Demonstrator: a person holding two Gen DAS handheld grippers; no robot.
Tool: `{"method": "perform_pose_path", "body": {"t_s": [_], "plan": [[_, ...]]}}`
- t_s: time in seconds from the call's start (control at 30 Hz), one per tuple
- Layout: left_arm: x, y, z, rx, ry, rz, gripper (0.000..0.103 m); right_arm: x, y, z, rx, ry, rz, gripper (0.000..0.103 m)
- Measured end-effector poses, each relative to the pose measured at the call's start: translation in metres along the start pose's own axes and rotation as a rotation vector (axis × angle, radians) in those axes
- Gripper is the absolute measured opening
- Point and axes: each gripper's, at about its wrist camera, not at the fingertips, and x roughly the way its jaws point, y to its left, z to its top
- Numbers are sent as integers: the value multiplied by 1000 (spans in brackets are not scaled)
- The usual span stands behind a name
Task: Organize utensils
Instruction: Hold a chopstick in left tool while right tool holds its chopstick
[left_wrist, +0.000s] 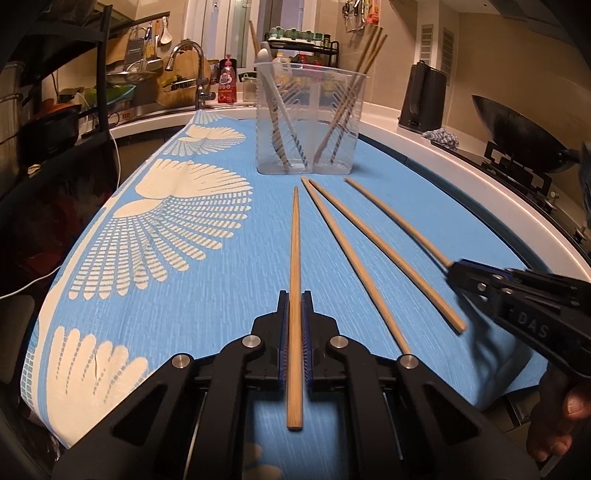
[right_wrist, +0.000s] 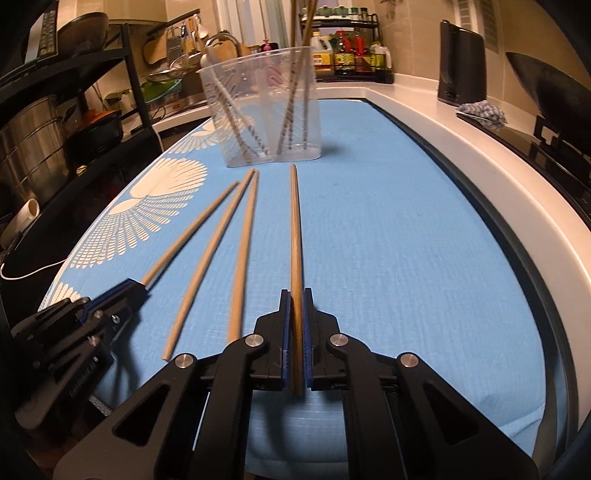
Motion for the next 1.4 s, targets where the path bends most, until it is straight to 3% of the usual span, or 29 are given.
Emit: {"method": "perform_pose_path", "body": {"t_s": [0.27, 0.67, 1.4], "plan": [[9, 9, 4, -38, 19, -18, 8, 1, -14, -5, 14, 5, -24, 11], [-3, -1, -9, 1, -25, 10, 9, -1, -10, -10, -14, -21, -31, 11], [-4, -3, -9, 14, -29, 16, 9, -1, -8, -10, -10, -25, -36, 11]]}}
